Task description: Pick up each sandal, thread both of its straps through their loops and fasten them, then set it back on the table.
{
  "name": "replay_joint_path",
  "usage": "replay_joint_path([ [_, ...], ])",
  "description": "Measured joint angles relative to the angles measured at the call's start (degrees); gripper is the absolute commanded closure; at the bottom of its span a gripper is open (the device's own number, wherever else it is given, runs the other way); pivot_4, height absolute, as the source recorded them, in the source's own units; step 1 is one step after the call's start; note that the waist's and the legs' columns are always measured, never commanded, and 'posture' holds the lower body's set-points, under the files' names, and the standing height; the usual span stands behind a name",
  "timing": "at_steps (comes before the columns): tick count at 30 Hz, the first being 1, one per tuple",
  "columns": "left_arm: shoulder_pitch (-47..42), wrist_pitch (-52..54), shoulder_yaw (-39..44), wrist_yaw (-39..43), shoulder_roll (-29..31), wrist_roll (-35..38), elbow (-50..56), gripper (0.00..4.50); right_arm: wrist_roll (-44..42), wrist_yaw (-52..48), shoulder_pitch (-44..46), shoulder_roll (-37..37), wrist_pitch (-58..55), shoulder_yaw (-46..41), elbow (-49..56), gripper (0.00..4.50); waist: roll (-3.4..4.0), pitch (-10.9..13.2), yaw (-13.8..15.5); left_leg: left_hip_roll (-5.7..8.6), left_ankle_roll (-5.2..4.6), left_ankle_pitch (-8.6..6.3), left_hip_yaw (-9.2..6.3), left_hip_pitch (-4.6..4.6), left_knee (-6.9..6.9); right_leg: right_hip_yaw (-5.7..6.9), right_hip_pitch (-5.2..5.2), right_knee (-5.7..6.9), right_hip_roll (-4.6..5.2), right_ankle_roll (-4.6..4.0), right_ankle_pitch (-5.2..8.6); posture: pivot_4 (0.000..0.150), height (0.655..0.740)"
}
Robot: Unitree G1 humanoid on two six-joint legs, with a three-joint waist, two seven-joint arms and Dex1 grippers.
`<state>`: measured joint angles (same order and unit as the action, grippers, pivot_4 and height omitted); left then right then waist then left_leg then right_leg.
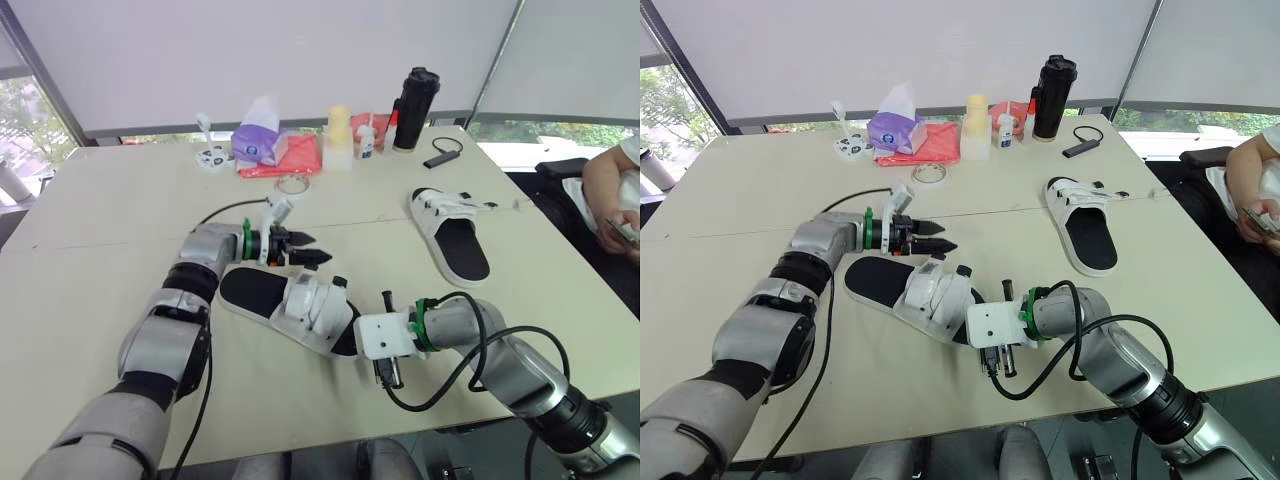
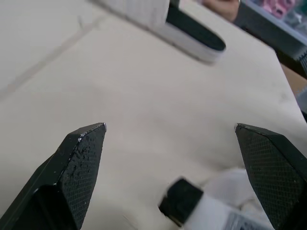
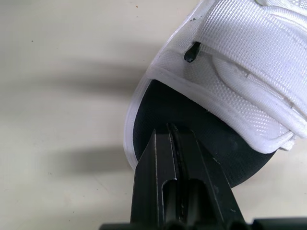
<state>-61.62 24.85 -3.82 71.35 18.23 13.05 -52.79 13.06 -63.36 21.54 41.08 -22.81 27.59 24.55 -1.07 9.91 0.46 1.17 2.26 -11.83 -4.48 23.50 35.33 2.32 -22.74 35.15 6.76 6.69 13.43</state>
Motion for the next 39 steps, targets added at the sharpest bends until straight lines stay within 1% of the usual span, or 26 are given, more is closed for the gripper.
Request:
replay_joint_path([
  [2, 0.12, 2.52, 0.27, 2.1, -0.2, 1.3, 3.07, 0.07, -0.01, 0.02, 0.01, -0.04, 0.0, 0.03, 0.03, 4.5, 0.0, 0.0, -0.07, 0.0, 0.0, 0.0, 0.0, 0.0, -0.03, 0.0, -0.01, 0.0, 0.0, 0.0, 0.0, 0.15, 0.74],
  [6, 2.59, 10.78, -1.58, 8.5, 0.25, 4.81, 16.71, 0.07, -0.04, 0.08, 0.01, -0.17, -0.01, 0.15, 0.09, 4.5, 0.0, 0.01, -0.3, 0.0, 0.0, 0.0, 0.0, 0.0, -0.07, -0.01, -0.01, -0.01, 0.0, -0.01, 0.01, 0.15, 0.74],
  [8, 4.3, 13.39, -2.76, 9.86, 0.41, 5.87, 21.26, 0.07, -0.04, 0.16, -0.01, -0.26, -0.01, 0.16, 0.08, 4.5, 0.01, 0.0, -0.34, 0.0, 0.0, 0.0, 0.0, 0.0, -0.09, -0.01, -0.02, -0.01, 0.0, -0.01, 0.01, 0.15, 0.74],
  [11, 6.96, 16.86, -4.85, 10.25, 0.95, 6.37, 24.44, 0.07, -0.04, 0.21, -0.04, -0.27, -0.05, 0.16, 0.08, 4.5, 0.01, 0.0, -0.34, 0.0, 0.0, 0.0, -0.01, 0.0, -0.08, -0.01, -0.02, -0.01, 0.0, -0.01, 0.01, 0.15, 0.74],
  [14, 8.61, 18.45, -6.64, 9.88, 1.45, 6.27, 24.96, 0.07, -0.03, 0.22, -0.05, -0.27, -0.09, 0.14, 0.08, 4.5, 0.0, 0.01, -0.28, 0.0, 0.0, 0.0, -0.01, 0.0, -0.08, -0.01, -0.02, -0.02, 0.0, -0.02, 0.02, 0.15, 0.74],
  [17, 9.3, 20.09, -5.94, 8.1, 2.84, 6.86, 25.76, 0.07, -0.03, 0.44, -0.1, -0.47, -0.13, 0.18, 0.12, 4.5, -0.01, 0.03, -0.45, -0.01, 0.0, 0.0, -0.02, 0.0, -0.1, -0.01, -0.06, -0.01, 0.0, -0.02, 0.02, 0.15, 0.74],
  [19, 9.28, 22.3, -3.4, 6.94, 4.96, 8.48, 27.01, 0.07, -0.03, 0.7, -0.27, -0.7, -0.14, 0.21, 0.18, 4.5, 0.0, 0.03, -0.77, -0.01, 0.0, 0.0, -0.04, 0.0, -0.12, -0.01, -0.06, -0.01, 0.0, -0.02, 0.02, 0.15, 0.74],
  [21, 9.53, 25.31, -0.19, 5.57, 8.08, 10.73, 30.28, 0.07, -0.03, 0.95, -0.48, -0.76, -0.18, 0.26, 0.41, 4.5, 0.01, 0.04, -1.08, -0.01, 0.0, 0.0, -0.06, 0.0, -0.15, -0.01, -0.06, -0.02, 0.01, 0.0, 0.03, 0.15, 0.74],
  [24, 11.71, 29.02, 2.45, 4.4, 11.69, 13.32, 35.52, 0.07, -0.03, 1.0, -0.54, -0.75, -0.3, 0.28, 0.5, 4.5, 0.04, 0.02, -1.13, 0.0, 0.01, 0.0, -0.06, 0.0, -0.18, -0.01, -0.05, -0.03, 0.02, 0.03, 0.05, 0.15, 0.74],
  [28, 17.25, 34.58, 2.58, 3.55, 16.48, 15.67, 40.26, 0.07, -0.03, 1.07, -0.51, -0.74, -0.28, 0.3, 0.46, 4.5, 0.01, 0.04, -1.16, 0.0, 0.01, 0.0, -0.07, 0.0, -0.18, -0.01, -0.07, -0.03, 0.02, 0.01, 0.06, 0.15, 0.74],
  [31, 19.44, 38.21, 2.9, 3.07, 19.27, 17.78, 42.61, 0.07, -0.02, 0.94, -0.39, -0.67, -0.22, 0.24, 0.28, 4.5, 0.0, 0.05, -1.07, -0.01, 0.02, -0.01, -0.1, 0.0, -0.17, -0.01, -0.07, -0.03, 0.03, -0.02, 0.07, 0.15, 0.74],
  [35, 21.32, 39.89, 3.45, 1.51, 20.61, 19.9, 45.52, 0.07, -0.02, 1.05, -0.2, -0.85, 0.09, 0.34, 0.0, 4.5, 0.01, 0.05, -1.11, -0.01, 0.03, -0.02, -0.11, 0.0, -0.18, -0.01, -0.07, -0.04, 0.05, -0.03, 0.08, 0.15, 0.74],
  [39, 23.66, 39.56, 4.29, -1.23, 20.75, 20.19, 45.61, 0.07, -0.54, 1.16, -0.38, -1.23, -0.22, -0.01, 0.0, 4.5, 0.01, 0.05, -1.22, -0.01, 0.02, -0.01, -0.11, 0.0, -0.25, -0.02, -0.15, -0.03, 0.04, -0.08, 0.09, 0.15, 0.74],
])
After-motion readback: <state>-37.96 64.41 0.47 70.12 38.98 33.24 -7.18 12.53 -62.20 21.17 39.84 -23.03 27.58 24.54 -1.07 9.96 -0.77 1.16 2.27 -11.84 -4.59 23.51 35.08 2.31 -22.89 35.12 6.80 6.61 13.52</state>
